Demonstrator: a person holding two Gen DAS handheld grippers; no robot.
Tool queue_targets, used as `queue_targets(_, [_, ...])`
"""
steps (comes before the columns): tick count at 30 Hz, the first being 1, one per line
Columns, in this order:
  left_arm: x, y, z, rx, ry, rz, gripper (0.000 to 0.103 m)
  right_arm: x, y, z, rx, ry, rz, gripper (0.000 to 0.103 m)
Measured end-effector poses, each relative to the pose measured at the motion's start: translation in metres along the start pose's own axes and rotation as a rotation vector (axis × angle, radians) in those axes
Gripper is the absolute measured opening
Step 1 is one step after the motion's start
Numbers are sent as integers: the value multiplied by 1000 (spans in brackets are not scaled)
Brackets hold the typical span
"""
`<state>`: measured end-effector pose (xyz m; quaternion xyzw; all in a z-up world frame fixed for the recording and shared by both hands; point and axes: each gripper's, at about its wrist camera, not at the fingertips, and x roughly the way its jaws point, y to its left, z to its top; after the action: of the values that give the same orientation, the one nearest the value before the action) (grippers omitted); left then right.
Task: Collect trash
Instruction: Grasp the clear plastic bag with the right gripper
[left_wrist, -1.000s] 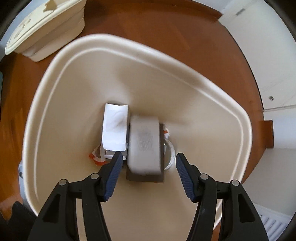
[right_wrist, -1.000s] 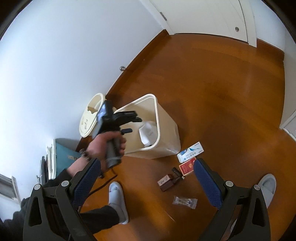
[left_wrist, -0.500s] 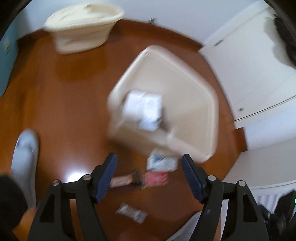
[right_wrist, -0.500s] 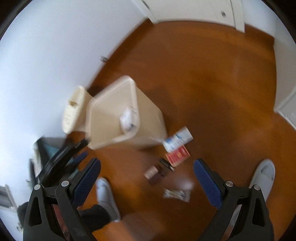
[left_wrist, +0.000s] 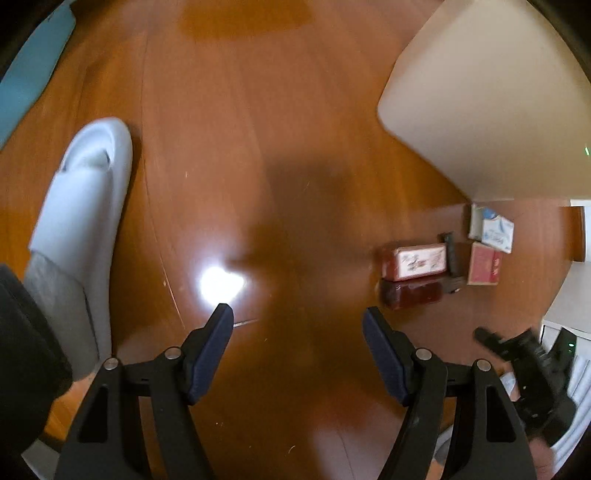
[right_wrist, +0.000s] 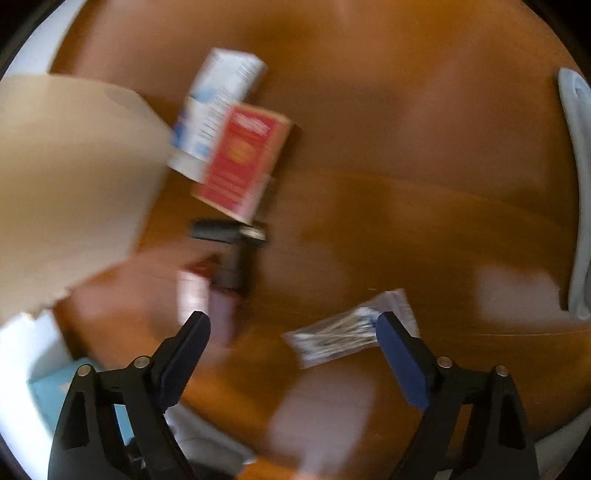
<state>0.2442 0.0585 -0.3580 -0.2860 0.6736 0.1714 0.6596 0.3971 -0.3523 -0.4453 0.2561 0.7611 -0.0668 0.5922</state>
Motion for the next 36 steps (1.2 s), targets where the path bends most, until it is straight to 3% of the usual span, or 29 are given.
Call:
queue_targets(2, [12,0,-6,-2,19,-8,72,11,19,-12,-350,-12,-148,92])
queue_targets(5, [24,-3,-7,4,38,-23,72,17,46,-52,-934,-60,-220,92])
queue_targets(7, [29,-5,-8,9,46,-30,72,30,49,-75,-1193,-51,-303,92])
queue_targets(10, [35,-7,-14,20,59,-33,72,50,52,-96,-1436,-13,-362,92])
queue_targets(15, [45,-17,-16,96,58,23,72,74,57,-109,-1628,6,-422,85])
queue_targets(18, [48,-39,-18,229,31,56,72,93,51,-121,-1725,45,-459,65])
queue_targets(21, [49,-60,-19,345,-1,72,72,96,47,-126,-1768,28,-433,59])
queue_targets(22, [49,-67,-18,379,-10,73,72,95,46,-127,-1773,26,-431,51])
queue_targets(23, [49,-71,-17,400,-15,75,72,93,45,-126,-1779,27,-431,27])
queue_targets(24, [51,-78,-16,439,-18,79,72,92,43,-124,-1771,55,-443,11])
queue_targets(27, [53,-101,-10,571,-45,103,72,73,40,-112,-1771,168,-415,10])
queue_targets(29, [57,-118,-4,647,-62,119,72,53,42,-105,-1828,182,-424,10])
queue_targets(32, [66,-141,4,776,-52,134,72,3,43,-72,-1809,157,-411,10])
queue_targets(36, [85,-172,7,980,-19,206,72,-49,41,-14,-1588,50,-329,10])
